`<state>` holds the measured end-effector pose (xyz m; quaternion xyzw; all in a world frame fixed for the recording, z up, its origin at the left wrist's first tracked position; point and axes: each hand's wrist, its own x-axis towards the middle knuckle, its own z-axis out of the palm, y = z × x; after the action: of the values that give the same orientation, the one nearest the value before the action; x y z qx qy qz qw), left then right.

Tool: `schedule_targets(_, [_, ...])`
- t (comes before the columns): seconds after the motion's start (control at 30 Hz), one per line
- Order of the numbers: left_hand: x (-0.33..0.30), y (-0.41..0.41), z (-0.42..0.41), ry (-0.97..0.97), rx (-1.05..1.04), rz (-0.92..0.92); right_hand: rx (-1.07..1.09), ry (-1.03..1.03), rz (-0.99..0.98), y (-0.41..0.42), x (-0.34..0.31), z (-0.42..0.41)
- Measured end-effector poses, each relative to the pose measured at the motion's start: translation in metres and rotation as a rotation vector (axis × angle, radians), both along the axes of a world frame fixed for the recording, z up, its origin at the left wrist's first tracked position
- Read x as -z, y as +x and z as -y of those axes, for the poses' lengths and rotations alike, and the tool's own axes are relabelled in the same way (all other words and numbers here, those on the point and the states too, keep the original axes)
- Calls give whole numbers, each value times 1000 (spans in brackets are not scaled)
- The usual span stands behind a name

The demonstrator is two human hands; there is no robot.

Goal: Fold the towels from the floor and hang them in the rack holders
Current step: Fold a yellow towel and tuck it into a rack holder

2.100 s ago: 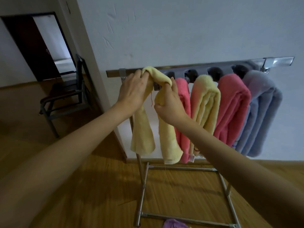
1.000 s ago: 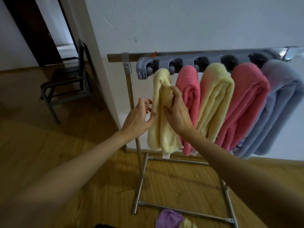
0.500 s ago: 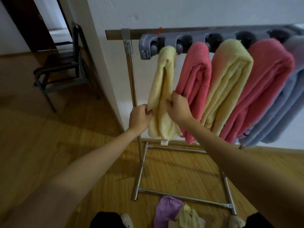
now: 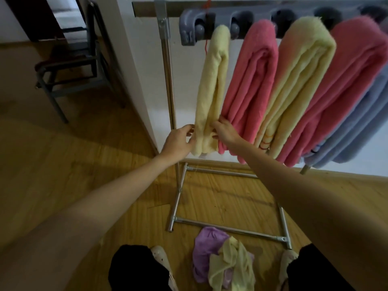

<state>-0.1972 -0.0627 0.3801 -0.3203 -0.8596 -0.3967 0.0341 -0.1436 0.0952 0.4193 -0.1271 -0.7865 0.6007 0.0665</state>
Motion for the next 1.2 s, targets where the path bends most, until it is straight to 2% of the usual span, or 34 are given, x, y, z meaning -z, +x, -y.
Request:
schedule_targets(0.13, [21, 1, 5, -142, 76, 124, -56, -118, 78, 7, 19, -6])
schedule_targets(0.3, [51, 16, 7, -224, 40, 209, -113, -31, 161, 19, 61, -15])
schedule_targets(0.4, [89, 30, 5, -355, 21, 282, -101, 131, 206, 43, 114, -28])
schedule_targets(0.5, [134, 49, -1, -454, 63, 400, -104, 259, 362, 75, 177, -45])
schedule_targets(0.73, [244, 88, -34, -691, 144, 541, -166, 368, 668, 138, 308, -63])
schedule_targets(0.97, [337, 118, -64, -750, 245, 650, -277, 375, 879, 170, 407, -55])
schedule_targets(1.2, [409, 129, -85, -834, 301, 735, -352, 401, 988, 163, 466, -52])
